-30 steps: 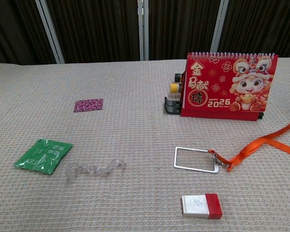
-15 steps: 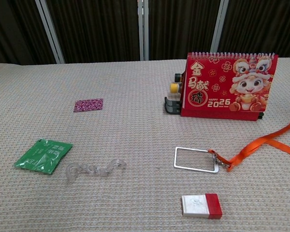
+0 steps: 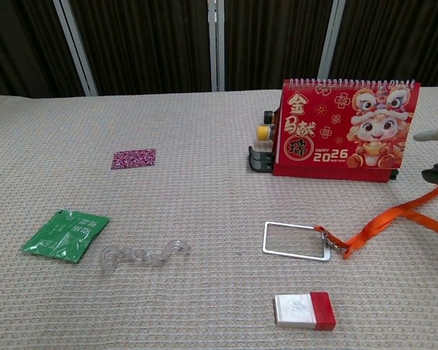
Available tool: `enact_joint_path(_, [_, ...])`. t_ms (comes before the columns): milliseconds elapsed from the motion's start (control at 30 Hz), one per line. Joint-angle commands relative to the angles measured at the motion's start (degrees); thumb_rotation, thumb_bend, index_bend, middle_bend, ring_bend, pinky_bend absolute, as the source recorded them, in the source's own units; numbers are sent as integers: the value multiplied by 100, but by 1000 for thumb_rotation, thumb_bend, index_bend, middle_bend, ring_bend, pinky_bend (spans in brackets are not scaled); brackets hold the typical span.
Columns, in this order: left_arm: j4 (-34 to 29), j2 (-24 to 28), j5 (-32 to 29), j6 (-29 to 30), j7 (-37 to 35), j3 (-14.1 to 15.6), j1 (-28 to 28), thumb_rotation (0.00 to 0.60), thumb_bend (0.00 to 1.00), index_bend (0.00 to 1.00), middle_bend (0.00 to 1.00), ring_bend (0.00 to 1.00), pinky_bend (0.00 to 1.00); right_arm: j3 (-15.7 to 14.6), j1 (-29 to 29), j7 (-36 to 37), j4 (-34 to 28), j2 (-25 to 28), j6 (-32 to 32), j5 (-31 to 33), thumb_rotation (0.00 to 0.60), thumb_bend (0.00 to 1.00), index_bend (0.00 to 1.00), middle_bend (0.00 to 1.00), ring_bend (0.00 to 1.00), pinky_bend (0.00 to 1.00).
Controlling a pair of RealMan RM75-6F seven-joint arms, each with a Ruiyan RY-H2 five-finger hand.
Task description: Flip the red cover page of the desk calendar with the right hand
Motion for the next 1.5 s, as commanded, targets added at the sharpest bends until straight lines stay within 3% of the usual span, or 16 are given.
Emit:
enact_joint_path(33, [10, -8, -5, 2, 10, -8, -1, 600, 157, 0, 0, 0, 0, 176, 278, 307, 330, -226, -336, 327, 600, 306, 0, 703, 772, 809])
enact_joint_path(367, [22, -27, -26, -10, 42, -25, -4, 600, 158, 0, 0, 0, 0, 161, 421, 565, 743, -654, -452, 793, 600, 308, 0, 697, 772, 809])
enact_joint_path(1000, [18, -43, 30, -64, 87, 8, -28, 600, 157, 0, 0, 0, 0, 375, 313, 1427, 1046, -713, -1131, 920, 600, 313, 0, 684, 766, 808])
enact_joint_path(1500, [43, -13, 57, -67, -37, 16, -31, 600, 157, 0, 0, 0, 0, 406, 392, 1583, 1601, -1013, -1298, 822, 600, 320, 0, 684, 767, 808])
